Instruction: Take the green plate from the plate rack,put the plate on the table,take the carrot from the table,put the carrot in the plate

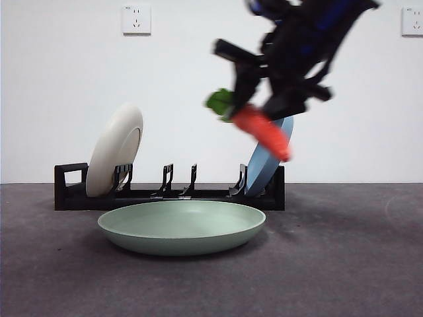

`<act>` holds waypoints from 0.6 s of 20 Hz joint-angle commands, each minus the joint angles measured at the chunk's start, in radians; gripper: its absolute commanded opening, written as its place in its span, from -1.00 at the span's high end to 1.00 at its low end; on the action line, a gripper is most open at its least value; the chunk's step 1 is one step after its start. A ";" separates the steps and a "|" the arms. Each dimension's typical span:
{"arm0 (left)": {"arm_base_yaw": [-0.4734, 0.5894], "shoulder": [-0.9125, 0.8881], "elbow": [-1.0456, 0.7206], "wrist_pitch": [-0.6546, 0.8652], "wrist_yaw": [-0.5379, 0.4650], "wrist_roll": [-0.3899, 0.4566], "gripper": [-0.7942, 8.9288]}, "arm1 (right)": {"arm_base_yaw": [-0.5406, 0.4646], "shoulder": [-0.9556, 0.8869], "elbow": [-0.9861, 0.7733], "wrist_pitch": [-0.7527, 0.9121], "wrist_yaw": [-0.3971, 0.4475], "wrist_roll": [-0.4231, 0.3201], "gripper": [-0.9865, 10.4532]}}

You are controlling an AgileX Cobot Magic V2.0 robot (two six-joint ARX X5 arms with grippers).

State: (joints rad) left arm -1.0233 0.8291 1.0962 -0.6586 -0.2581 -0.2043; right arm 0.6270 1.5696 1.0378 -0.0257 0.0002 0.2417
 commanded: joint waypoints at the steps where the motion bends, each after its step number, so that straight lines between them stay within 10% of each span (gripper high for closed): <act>1: -0.003 -0.002 -0.006 -0.005 0.001 -0.010 0.13 | 0.054 0.080 -0.002 0.109 0.002 0.023 0.85; 12: -0.003 -0.002 -0.006 -0.023 0.000 -0.010 0.13 | 0.078 0.365 0.112 0.158 -0.001 0.038 0.85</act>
State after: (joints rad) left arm -1.0233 0.8291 1.0962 -0.6846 -0.2581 -0.2043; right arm 0.7013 1.9190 1.1496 0.1276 -0.0002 0.2733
